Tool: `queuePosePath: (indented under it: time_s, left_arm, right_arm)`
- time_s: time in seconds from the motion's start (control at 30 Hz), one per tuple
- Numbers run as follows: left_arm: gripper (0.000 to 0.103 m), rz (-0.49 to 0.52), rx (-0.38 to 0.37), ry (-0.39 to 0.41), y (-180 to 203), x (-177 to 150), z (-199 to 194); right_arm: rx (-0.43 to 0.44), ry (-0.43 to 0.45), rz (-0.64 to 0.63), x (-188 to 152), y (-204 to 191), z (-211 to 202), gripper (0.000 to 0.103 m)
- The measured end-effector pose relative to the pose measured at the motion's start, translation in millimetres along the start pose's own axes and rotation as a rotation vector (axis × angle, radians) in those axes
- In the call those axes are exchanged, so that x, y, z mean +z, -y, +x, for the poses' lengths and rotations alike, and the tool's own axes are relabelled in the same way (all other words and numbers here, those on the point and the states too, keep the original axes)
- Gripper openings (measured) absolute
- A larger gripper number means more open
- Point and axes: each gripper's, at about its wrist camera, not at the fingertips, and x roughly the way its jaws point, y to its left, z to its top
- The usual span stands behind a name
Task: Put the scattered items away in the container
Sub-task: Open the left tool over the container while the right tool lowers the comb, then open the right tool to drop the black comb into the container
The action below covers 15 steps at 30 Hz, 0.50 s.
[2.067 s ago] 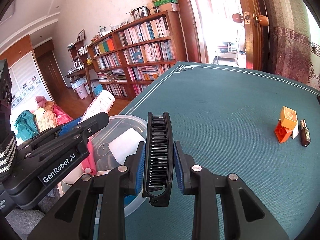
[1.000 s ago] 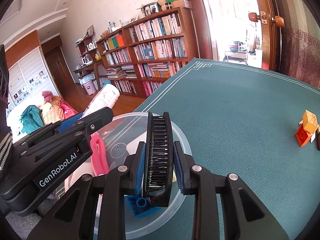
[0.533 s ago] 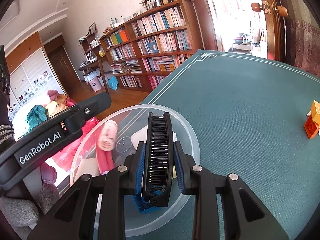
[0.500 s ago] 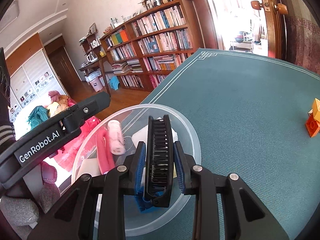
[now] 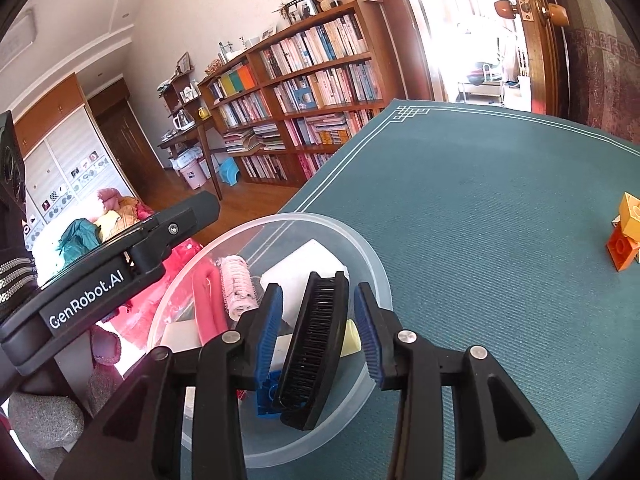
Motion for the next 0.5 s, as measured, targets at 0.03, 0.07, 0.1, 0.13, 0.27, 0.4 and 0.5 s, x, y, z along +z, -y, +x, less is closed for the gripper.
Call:
queuePosePath:
  time_s: [0.03,0.07,0.1,0.13,0.27,0.4,0.5]
  left_arm:
    - [0.07,0.001,0.0,0.0,0.4,-0.1,0.1]
    - [0.07,0.002,0.0,-0.001,0.6,-0.4,0.3]
    - [0.071,0.003,0.0,-0.002,1.3,-0.5,0.8]
    - [0.073,0.004,0.001,-0.003,1.6,-0.8,1.0]
    - [0.079,0.004,0.004,-0.005,3.1,-1.2,2.0]
    - [0.079,0.003,0.003,-0.011,4.5,-2.2,2.6]
    - [0.081,0.0,0.004,-0.017,5.8,-3.4,3.1]
  right_arm:
    - [-0.003,0.001,0.002,0.2,0.5,-0.1,0.04]
    - [-0.005,0.003,0.005,0.1,1.3,-0.3,0.04]
    - [-0.006,0.004,0.009,0.3,2.4,-0.7,0.04]
    - [-0.008,0.006,0.012,0.5,3.4,-1.1,0.04]
    - [-0.012,0.012,0.022,1.2,7.8,-2.1,0.04]
    - [-0.015,0.011,0.027,1.4,9.3,-0.2,0.04]
    - [-0.018,0.011,0.026,1.0,9.7,-1.0,0.04]
